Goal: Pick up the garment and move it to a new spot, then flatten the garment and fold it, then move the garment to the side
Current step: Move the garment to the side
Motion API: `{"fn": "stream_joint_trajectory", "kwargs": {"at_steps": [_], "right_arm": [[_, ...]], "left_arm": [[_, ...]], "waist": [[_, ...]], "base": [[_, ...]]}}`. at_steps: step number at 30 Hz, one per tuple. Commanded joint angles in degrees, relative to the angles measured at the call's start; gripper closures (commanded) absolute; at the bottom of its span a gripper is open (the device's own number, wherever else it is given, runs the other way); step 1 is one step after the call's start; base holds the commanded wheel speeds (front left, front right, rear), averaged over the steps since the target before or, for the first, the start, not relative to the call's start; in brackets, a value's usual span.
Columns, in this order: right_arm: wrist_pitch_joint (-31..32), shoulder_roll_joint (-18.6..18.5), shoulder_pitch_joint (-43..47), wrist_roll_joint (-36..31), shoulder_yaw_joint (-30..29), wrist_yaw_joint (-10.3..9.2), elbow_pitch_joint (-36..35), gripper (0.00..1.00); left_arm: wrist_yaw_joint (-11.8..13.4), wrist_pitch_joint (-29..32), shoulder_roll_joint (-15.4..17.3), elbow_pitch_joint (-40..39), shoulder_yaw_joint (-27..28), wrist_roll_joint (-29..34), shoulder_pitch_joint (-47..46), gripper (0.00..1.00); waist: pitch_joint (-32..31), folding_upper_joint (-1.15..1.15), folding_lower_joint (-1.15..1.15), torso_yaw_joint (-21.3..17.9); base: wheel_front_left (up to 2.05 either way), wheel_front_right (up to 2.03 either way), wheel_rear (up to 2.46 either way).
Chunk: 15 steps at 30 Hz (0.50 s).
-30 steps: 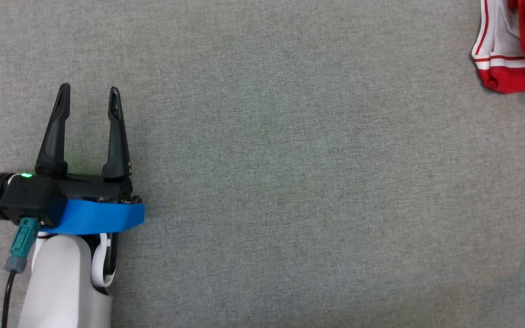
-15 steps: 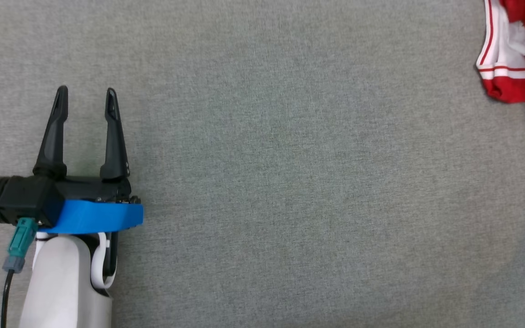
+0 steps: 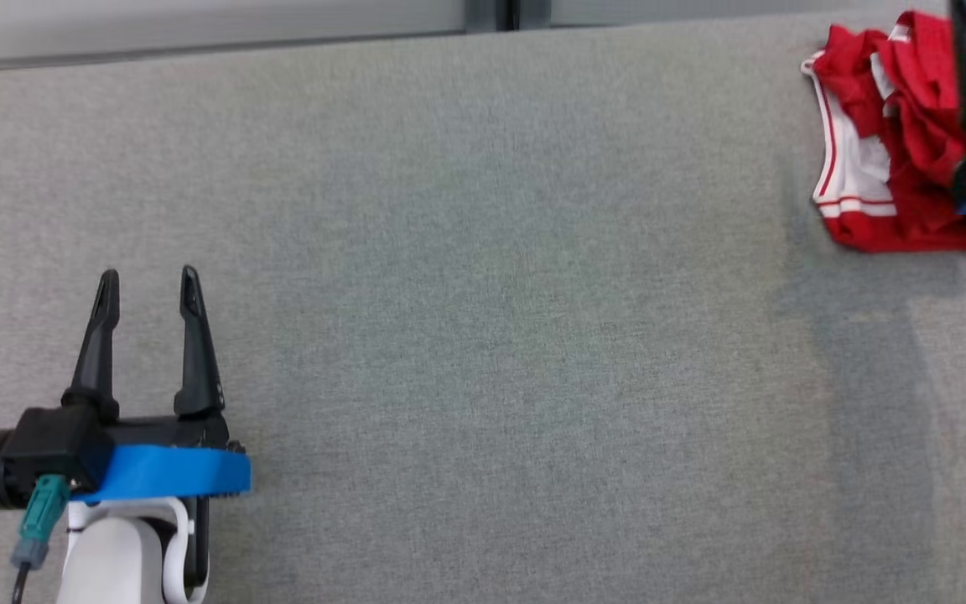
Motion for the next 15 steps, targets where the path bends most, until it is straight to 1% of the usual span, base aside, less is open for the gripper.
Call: {"fn": "stream_joint_trajectory", "kwargs": {"at_steps": [1,9,15], "right_arm": [[-0.5,1.6,1.9,0.7,0.2,0.02,-1.2,0.00],[-0.8,9.3,11.0,3.2,0.8,0.02,-9.4,0.00],[-0.9,12.3,19.9,3.2,-0.1,0.02,-14.2,0.00]], "left_arm": [[0.4,-0.2,0.0,0.1,0.2,0.0,1.2,0.00],[0.7,-0.2,-0.3,1.0,1.2,-0.2,5.9,0.00],[0.9,-0.2,-0.5,1.9,0.8,-0.3,8.5,0.00]], "waist": [[-2.1,0.00,0.00,-0.6],[-9.0,0.00,0.00,0.2],[-13.1,0.00,0.00,1.4]], "base": [[0.00,0.00,0.00],[0.00,0.00,0.00],[0.00,0.00,0.00]]}}
